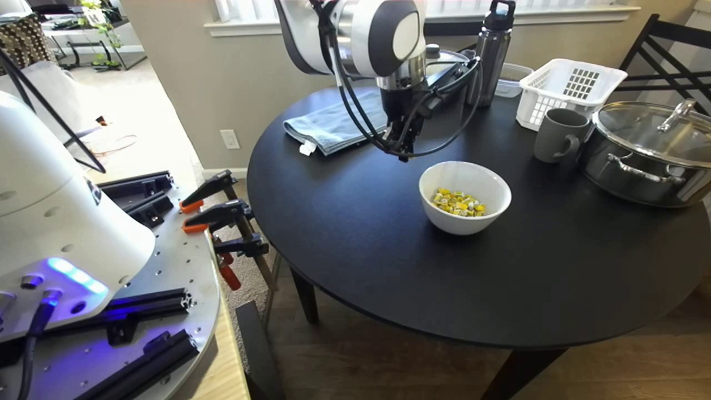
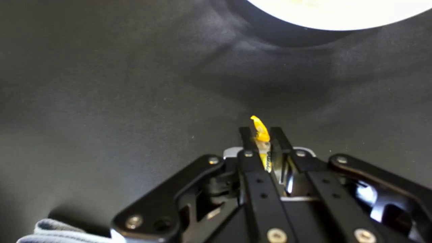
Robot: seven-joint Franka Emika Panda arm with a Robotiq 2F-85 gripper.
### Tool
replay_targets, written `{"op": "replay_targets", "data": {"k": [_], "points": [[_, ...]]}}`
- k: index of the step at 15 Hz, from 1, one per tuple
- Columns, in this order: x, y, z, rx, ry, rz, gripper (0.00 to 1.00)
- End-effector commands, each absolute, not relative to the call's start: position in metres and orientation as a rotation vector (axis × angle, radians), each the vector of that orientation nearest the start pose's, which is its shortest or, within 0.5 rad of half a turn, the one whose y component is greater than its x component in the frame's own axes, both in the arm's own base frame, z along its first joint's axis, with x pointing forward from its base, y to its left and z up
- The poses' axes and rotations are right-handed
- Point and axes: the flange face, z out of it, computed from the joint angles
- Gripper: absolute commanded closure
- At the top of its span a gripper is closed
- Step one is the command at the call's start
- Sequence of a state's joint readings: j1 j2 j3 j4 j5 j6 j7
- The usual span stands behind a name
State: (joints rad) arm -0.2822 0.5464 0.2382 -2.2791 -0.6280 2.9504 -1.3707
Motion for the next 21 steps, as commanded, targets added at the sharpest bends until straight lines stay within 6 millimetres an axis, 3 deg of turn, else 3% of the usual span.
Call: {"op": "replay_targets", "data": {"k": [1,4,6,11,12,13,21], "points": [[0.513,0.007,0.192,1.727,2.324,0.175,0.96],[0.518,-0.021,0.233,1.724,2.150,0.160,0.96],[0.522,-0.040,0.248,1.733,2.048,0.113,0.96],[0.517,-0.053,0.248,1.738,1.909,0.027,0.96],[0.514,-0.052,0.244,1.746,1.885,0.015,0.59],[0.512,-0.050,0.241,1.749,1.872,0.005,0.58],[0.495,-0.022,0.232,1.743,1.826,0.013,0.08]]}}
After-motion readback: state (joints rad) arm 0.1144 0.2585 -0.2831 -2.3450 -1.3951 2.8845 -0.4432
